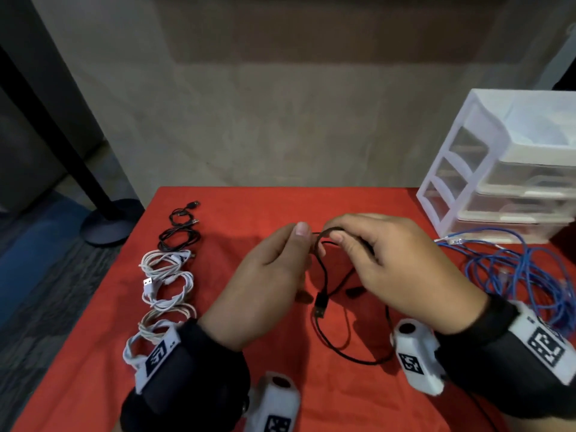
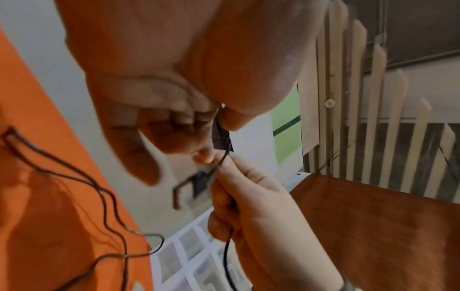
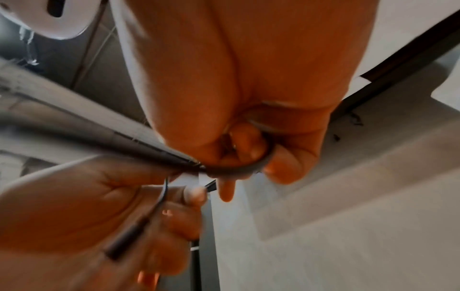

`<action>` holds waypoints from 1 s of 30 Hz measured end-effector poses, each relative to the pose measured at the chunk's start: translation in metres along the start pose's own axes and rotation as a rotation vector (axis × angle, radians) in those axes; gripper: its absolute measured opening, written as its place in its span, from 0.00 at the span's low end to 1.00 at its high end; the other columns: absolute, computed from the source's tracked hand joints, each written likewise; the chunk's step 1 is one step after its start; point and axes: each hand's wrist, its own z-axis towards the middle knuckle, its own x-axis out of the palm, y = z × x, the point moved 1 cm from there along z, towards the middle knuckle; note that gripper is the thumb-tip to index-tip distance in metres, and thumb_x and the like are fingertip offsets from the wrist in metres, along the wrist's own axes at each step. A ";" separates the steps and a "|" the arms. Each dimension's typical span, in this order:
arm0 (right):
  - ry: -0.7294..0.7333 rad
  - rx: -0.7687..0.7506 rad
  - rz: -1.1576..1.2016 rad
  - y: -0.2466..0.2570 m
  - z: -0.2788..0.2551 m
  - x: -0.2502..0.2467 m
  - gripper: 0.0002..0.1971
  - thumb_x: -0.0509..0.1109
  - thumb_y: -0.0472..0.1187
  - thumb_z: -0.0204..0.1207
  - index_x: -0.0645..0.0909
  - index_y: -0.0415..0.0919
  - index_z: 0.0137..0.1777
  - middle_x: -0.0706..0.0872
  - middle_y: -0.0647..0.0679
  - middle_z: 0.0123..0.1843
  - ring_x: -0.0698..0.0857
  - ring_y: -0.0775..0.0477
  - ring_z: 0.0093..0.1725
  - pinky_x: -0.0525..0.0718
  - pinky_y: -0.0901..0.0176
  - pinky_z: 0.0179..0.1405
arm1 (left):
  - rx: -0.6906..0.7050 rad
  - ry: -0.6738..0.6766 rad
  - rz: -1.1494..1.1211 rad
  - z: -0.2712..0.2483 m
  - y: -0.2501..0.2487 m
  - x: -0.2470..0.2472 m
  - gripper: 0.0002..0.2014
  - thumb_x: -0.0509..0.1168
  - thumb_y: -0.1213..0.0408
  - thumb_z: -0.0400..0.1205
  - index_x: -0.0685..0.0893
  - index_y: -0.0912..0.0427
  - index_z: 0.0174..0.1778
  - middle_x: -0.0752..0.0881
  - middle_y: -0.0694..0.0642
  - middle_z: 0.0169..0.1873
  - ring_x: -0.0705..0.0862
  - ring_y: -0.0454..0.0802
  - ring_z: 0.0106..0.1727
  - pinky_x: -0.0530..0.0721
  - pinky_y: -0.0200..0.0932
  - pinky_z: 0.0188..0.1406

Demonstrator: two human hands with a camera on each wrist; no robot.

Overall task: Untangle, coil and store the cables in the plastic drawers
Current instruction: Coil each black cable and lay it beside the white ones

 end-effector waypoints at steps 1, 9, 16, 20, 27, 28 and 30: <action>-0.029 0.010 0.026 -0.002 0.000 0.000 0.07 0.65 0.43 0.87 0.85 0.51 0.52 0.88 0.59 0.44 0.86 0.59 0.49 0.83 0.52 0.51 | 0.025 0.019 0.022 0.000 0.001 0.003 0.21 0.56 0.46 0.89 0.85 0.59 0.48 0.80 0.49 0.34 0.77 0.44 0.38 0.79 0.51 0.43; 0.020 0.293 0.433 -0.034 -0.008 0.015 0.12 0.70 0.50 0.85 0.87 0.43 0.48 0.82 0.40 0.33 0.75 0.55 0.33 0.76 0.44 0.36 | -0.227 -0.046 -0.861 0.015 -0.007 -0.001 0.15 0.53 0.56 0.91 0.75 0.53 0.39 0.61 0.45 0.27 0.59 0.39 0.22 0.60 0.32 0.16; 0.320 0.171 0.343 0.002 -0.029 0.023 0.10 0.66 0.42 0.87 0.86 0.43 0.46 0.75 0.58 0.26 0.74 0.61 0.27 0.68 0.71 0.29 | 0.093 -0.279 -0.634 0.020 -0.005 -0.015 0.15 0.50 0.59 0.94 0.73 0.55 0.43 0.86 0.58 0.69 0.88 0.57 0.67 0.88 0.56 0.65; 0.281 0.086 0.364 0.014 -0.022 -0.004 0.08 0.69 0.37 0.85 0.86 0.46 0.44 0.78 0.62 0.26 0.77 0.62 0.28 0.69 0.74 0.30 | 0.233 -0.117 0.172 0.006 0.008 0.000 0.15 0.53 0.54 0.92 0.79 0.56 0.47 0.91 0.46 0.57 0.91 0.43 0.52 0.89 0.52 0.54; -0.089 0.264 0.691 -0.012 0.000 -0.014 0.14 0.84 0.44 0.69 0.84 0.37 0.39 0.72 0.31 0.29 0.66 0.40 0.29 0.66 0.41 0.30 | 0.045 0.112 -0.030 -0.001 0.000 0.010 0.16 0.53 0.58 0.91 0.85 0.59 0.49 0.82 0.51 0.29 0.72 0.42 0.26 0.70 0.31 0.27; -0.113 0.275 0.698 -0.014 0.002 -0.014 0.15 0.84 0.44 0.68 0.83 0.35 0.40 0.70 0.31 0.29 0.65 0.42 0.30 0.65 0.42 0.30 | 0.012 0.130 -0.102 -0.001 -0.001 0.008 0.16 0.54 0.57 0.90 0.87 0.59 0.51 0.81 0.52 0.30 0.71 0.44 0.27 0.69 0.32 0.28; -0.127 0.281 0.725 -0.016 0.004 -0.015 0.14 0.83 0.44 0.69 0.84 0.35 0.41 0.70 0.35 0.30 0.66 0.47 0.29 0.66 0.53 0.27 | -0.048 0.191 -0.243 -0.001 0.000 0.004 0.16 0.58 0.58 0.87 0.90 0.58 0.57 0.80 0.53 0.33 0.73 0.47 0.30 0.68 0.37 0.33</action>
